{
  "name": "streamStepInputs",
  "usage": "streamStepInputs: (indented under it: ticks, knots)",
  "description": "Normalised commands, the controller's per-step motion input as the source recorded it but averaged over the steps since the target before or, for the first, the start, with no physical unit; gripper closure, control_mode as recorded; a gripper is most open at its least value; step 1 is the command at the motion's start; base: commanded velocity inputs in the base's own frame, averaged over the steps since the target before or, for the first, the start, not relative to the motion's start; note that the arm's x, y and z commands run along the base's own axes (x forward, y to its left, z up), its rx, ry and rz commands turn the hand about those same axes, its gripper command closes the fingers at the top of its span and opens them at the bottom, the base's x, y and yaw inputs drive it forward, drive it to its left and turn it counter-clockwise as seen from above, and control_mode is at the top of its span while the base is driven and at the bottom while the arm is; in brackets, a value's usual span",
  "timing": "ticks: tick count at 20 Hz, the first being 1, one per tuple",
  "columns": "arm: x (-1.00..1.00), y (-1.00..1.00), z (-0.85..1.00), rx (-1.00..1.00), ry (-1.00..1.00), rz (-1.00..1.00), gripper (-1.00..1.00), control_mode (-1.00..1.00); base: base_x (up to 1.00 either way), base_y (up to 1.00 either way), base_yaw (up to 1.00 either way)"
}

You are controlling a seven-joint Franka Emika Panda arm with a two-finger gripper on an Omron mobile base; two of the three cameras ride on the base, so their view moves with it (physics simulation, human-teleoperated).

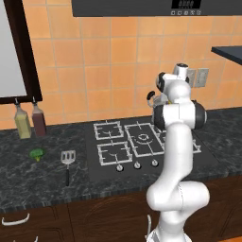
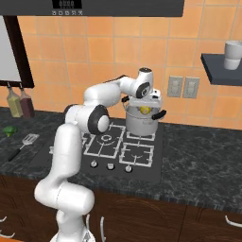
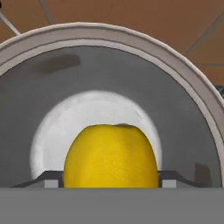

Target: Put the lemon and broccoli in the pot. Retrieve the spatula and lightly stir the vegetables in the pot.

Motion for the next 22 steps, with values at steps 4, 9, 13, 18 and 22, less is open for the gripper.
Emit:
streamStepInputs:
  ticks: [4, 9, 13, 18, 22]
  knots:
    - [0.00, 0.00, -0.17, 0.00, -0.11, 0.00, -1.00, -1.00, 0.00, 0.00, 0.00]
    - [-0.21, 0.07, -0.17, 0.00, -0.17, 0.00, -1.00, -1.00, 0.00, 0.00, 0.00]
    - [-0.76, 0.33, -0.03, 0.00, -0.31, 0.00, -1.00, -1.00, 0.00, 0.00, 0.00]
    - [-1.00, 0.94, -0.07, 0.00, -0.13, 0.03, -1.00, -1.00, 0.00, 0.00, 0.00]
    - [-1.00, 1.00, 0.17, 0.00, 0.00, 0.03, -1.00, -1.00, 0.00, 0.00, 0.00]
